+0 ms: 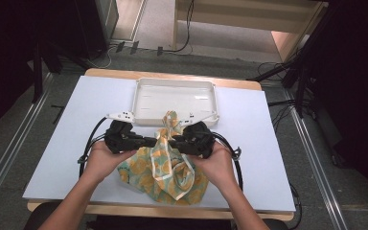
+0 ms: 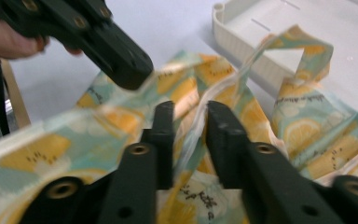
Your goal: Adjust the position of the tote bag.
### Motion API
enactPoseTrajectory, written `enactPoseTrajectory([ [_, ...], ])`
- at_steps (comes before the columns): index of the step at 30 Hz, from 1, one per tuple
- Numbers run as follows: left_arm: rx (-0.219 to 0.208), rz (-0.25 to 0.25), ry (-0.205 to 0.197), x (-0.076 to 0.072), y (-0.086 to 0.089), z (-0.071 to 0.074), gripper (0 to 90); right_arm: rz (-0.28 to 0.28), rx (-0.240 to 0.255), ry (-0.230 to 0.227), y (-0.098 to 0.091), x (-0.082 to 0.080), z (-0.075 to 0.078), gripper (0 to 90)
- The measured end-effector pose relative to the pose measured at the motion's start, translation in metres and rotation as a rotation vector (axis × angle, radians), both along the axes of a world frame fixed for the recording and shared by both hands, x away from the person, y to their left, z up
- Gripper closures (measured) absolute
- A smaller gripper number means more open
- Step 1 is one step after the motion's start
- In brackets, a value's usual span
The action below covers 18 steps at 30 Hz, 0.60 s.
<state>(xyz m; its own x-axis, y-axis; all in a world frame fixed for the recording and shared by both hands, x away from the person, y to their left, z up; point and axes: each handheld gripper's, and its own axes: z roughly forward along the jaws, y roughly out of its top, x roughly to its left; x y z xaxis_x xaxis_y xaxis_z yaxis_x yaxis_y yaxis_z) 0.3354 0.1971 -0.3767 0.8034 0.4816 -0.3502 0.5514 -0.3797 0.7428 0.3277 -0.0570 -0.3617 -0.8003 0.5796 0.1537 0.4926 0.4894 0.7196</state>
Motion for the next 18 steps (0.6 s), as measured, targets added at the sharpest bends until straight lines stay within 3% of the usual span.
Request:
enactPoseTrajectory([
  [5,0.010,0.020,-0.005,0.000,0.010,0.002,90.0,-0.002,-0.015,0.013,-0.009,0.000,-0.002,88.4],
  [7,0.004,0.030,-0.005,0.000,0.013,0.002,90.0,-0.006,-0.017,-0.004,-0.013,-0.001,-0.001,88.9],
  [18,0.010,0.097,-0.012,0.000,0.040,0.004,90.0,-0.109,0.009,-0.051,-0.057,-0.008,0.009,88.8],
])
